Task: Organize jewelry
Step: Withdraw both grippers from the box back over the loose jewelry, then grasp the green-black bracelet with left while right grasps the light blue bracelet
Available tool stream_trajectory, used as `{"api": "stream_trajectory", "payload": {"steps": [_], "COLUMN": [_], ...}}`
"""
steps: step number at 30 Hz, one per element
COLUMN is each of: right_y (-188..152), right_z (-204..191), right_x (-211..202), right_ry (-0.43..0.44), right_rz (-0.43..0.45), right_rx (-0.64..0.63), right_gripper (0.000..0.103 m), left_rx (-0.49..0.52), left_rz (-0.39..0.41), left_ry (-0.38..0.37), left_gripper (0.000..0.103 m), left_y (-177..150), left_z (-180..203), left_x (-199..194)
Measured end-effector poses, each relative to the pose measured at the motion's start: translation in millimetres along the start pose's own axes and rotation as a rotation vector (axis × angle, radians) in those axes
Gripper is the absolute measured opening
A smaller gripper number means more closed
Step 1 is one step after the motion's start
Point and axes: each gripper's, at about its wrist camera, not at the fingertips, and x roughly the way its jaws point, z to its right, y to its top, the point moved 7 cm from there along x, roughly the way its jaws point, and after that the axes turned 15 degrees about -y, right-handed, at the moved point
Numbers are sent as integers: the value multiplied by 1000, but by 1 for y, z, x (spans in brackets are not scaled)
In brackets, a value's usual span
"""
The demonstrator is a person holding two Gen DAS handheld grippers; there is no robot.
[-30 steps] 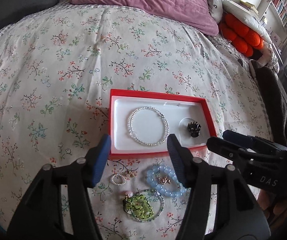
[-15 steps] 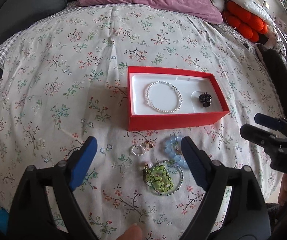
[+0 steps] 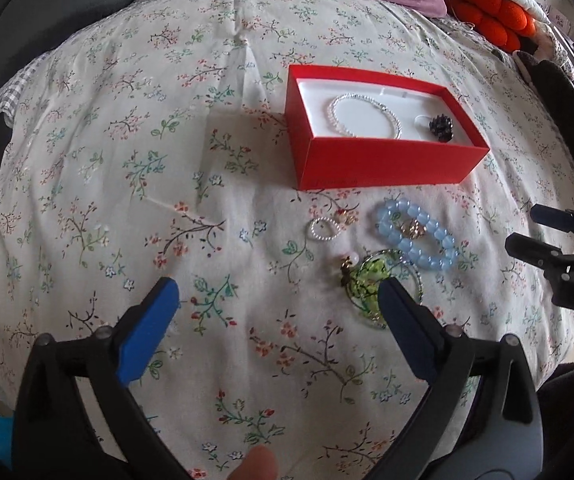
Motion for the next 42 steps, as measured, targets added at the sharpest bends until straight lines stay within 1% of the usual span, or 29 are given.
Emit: {"api": "stream_trajectory", "payload": {"steps": [4, 7, 10, 12, 14, 16, 17, 19, 22, 23, 24, 25, 26, 27, 28, 29, 33, 37, 42], "right_y": [-9, -15, -19, -21, -20, -19, -17, -16, -16, -15, -14, -14, -13, -12, -11, -10, -8, -8, -7], "right_z": [-2, -6, -12, -15, -17, -18, -19, -20, -22, -22, -22, -22, -22, -22, -22, -22, -25, -31, -37], "right_x": [6, 12, 18, 22, 22, 21, 20, 18, 15, 15, 14, 14, 14, 14, 14, 14, 13, 11, 14], "right_ry": [0, 0, -2, -9, -5, -5, -5, -1, 10, 12, 15, 17, 19, 21, 23, 27, 43, 60, 59], "right_rz": [-12, -23, -34, -40, -43, -39, -36, -31, -21, -17, -14, -10, -6, -3, -1, 1, 5, 5, 1], "right_rx": [-8, -18, -41, -54, -58, -56, -55, -53, -51, -48, -46, -43, -40, -38, -36, -33, -32, -47, -56], "right_gripper": [80, 80, 80, 80, 80, 80, 80, 80, 80, 80, 80, 80, 80, 80, 80, 80, 80, 80, 79], "left_rx": [17, 38, 55, 53, 36, 27, 26, 22, -2, -7, -6, 2, 14, 21, 26, 30, 28, 31, 27], "left_rz": [-23, -46, -68, -85, -96, -105, -108, -114, -116, -118, -119, -121, -121, -124, -123, -122, -110, -84, -45], "left_ry": [-4, -24, -53, -93, -150, -186, -204, -226, -248, -252, -247, -234, -225, -216, -207, -200, -200, -213, -213], "left_gripper": [99, 99, 99, 99, 89, 69, 64, 45, 31, 30, 24, 15, 12, 12, 8, 8, 6, 5, 5], "left_y": [-10, -18, -25, -27, -27, -26, -25, -24, -22, -22, -23, -23, -23, -22, -22, -22, -21, -18, -12], "left_z": [-3, 2, 11, 20, 28, 35, 38, 43, 47, 48, 49, 49, 50, 50, 51, 51, 53, 50, 43], "left_x": [4, 9, 12, 14, 16, 18, 20, 23, 30, 33, 35, 38, 41, 44, 45, 45, 39, 26, 10]}}
